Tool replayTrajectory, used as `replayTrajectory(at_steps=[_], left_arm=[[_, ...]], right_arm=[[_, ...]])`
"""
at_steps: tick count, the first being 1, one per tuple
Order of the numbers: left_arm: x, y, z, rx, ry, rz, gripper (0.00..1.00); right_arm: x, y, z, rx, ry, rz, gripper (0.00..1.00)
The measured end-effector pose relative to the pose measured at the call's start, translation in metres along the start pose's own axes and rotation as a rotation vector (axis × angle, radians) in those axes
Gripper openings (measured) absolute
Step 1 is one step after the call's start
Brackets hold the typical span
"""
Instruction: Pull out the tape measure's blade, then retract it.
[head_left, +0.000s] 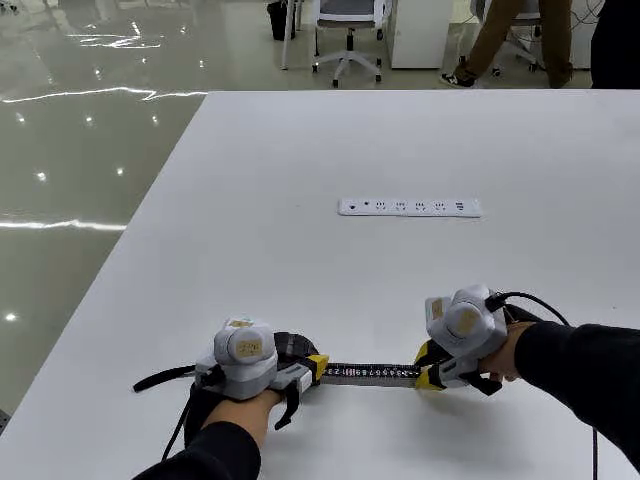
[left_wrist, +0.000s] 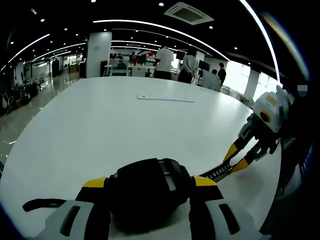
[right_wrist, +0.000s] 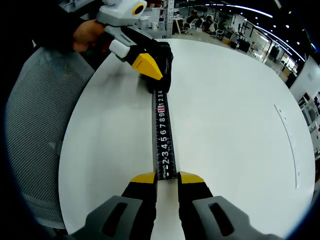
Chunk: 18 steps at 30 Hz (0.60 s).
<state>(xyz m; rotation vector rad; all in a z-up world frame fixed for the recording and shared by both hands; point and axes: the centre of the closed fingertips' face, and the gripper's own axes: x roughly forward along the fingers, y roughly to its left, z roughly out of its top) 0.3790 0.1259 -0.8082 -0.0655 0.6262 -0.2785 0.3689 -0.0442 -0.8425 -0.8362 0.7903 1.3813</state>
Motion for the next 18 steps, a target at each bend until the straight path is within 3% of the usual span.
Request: replayTrajectory(at_steps=[18], left_arm=[[0.000,0.000,0.000,0.000,0.002,-0.004,0.60]], right_arm=[[0.008,0.002,0.014,0.029,-0.013,-0.002,0.11]])
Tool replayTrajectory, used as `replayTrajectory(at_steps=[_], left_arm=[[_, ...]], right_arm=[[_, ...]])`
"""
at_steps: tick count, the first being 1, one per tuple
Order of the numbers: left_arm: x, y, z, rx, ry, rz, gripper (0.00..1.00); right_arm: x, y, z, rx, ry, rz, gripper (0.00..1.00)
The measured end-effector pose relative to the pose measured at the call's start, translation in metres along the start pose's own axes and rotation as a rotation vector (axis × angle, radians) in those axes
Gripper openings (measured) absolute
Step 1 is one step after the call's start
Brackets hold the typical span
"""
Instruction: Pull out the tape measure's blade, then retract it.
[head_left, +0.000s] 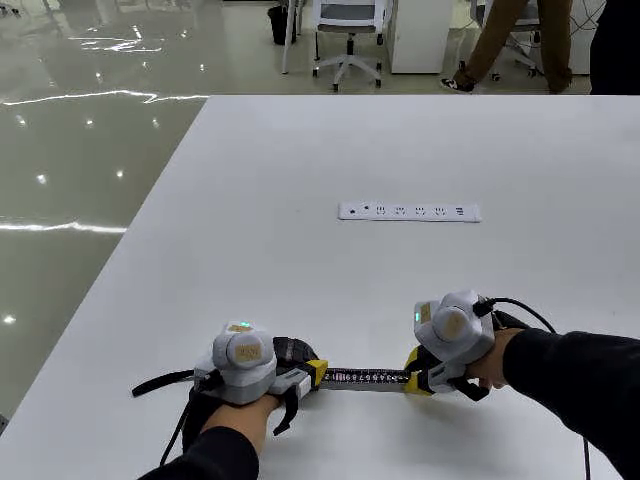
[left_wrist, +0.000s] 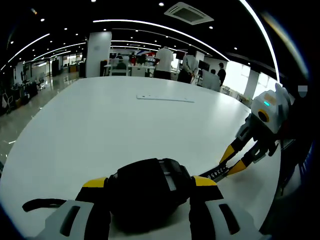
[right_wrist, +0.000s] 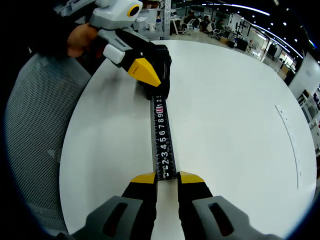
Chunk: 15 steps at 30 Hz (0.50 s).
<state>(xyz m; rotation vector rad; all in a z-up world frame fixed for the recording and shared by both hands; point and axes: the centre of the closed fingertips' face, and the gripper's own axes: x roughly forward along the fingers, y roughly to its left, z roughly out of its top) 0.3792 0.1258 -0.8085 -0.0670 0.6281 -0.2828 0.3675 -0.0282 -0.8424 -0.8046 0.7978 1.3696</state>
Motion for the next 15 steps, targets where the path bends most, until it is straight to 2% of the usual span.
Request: replayTrajectory(at_steps=[15], left_arm=[[-0.001,0.000,-0.001,-0.002,0.004,-0.002,0.60]], right_arm=[[0.008,-0.001,0.012,0.016,-0.026,-0.005,0.11]])
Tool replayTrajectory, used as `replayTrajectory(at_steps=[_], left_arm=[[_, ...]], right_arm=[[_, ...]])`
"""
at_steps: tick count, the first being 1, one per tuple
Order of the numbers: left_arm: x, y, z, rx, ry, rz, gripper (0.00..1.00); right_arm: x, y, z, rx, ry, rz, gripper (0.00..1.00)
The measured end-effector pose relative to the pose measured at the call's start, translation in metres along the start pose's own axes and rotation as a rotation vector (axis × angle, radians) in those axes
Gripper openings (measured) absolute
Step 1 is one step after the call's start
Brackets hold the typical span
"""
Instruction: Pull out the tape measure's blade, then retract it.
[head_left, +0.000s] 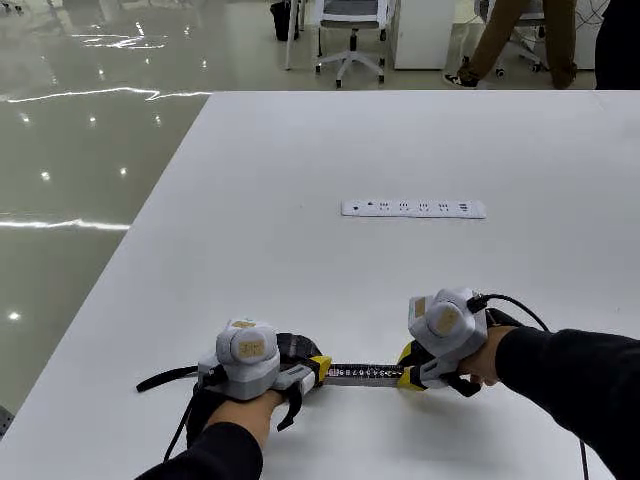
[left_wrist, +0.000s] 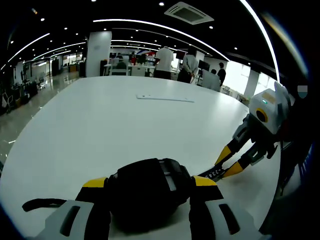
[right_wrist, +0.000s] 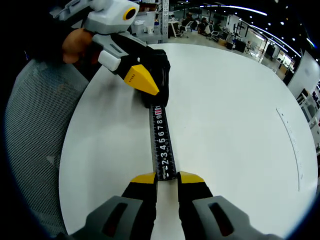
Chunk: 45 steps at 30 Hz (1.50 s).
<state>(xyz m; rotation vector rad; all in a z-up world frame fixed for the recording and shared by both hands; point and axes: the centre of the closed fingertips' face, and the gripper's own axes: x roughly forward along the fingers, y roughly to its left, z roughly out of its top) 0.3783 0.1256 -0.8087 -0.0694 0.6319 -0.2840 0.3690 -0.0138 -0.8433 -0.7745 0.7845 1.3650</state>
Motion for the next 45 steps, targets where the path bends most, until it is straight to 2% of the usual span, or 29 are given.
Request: replayTrajectory(at_steps=[45], left_arm=[[0.000,0.002,0.001,-0.010,0.003,-0.010,0.60]], right_arm=[[0.017,0.003,0.028,0.007,-0.031,0.009,0.11]])
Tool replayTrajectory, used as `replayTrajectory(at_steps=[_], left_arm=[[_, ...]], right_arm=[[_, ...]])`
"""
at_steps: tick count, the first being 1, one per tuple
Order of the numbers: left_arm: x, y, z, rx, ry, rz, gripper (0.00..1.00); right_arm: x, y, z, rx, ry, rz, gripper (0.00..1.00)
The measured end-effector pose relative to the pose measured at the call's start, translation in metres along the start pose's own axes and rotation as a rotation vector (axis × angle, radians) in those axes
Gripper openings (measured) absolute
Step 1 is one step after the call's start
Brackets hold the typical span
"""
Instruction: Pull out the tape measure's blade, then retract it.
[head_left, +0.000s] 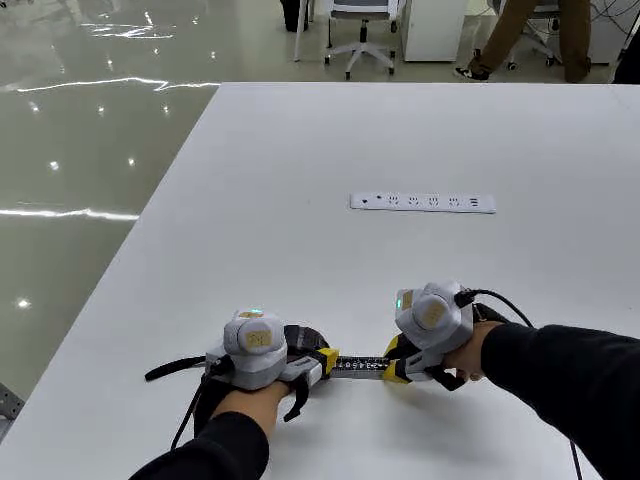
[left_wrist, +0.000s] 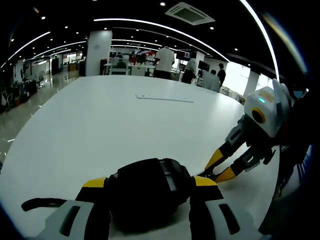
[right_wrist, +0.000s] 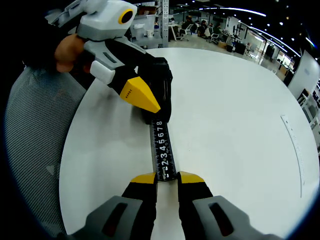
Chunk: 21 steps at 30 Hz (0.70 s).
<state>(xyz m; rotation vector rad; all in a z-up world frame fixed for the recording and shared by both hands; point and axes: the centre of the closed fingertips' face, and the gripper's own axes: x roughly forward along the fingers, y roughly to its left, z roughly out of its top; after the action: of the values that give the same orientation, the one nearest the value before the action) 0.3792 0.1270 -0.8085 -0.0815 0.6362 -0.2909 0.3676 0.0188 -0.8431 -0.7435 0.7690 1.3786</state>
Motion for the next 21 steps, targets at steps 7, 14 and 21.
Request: replayTrajectory(at_steps=[7,14,21], left_arm=[[0.0002,0.0002,-0.0003,-0.001,-0.004,0.002,0.60],[0.0003,0.0004,-0.0004,-0.004,0.001,-0.007,0.60],[0.0006,0.0003,-0.0005,-0.002,0.002,-0.009,0.60]], right_arm=[[0.0014,0.0010,0.0020,-0.027,-0.001,-0.001,0.11],[0.0008,0.0011,0.0017,-0.032,-0.004,-0.003,0.12],[-0.0004,0.0013,0.0003,-0.035,-0.008,-0.002,0.12]])
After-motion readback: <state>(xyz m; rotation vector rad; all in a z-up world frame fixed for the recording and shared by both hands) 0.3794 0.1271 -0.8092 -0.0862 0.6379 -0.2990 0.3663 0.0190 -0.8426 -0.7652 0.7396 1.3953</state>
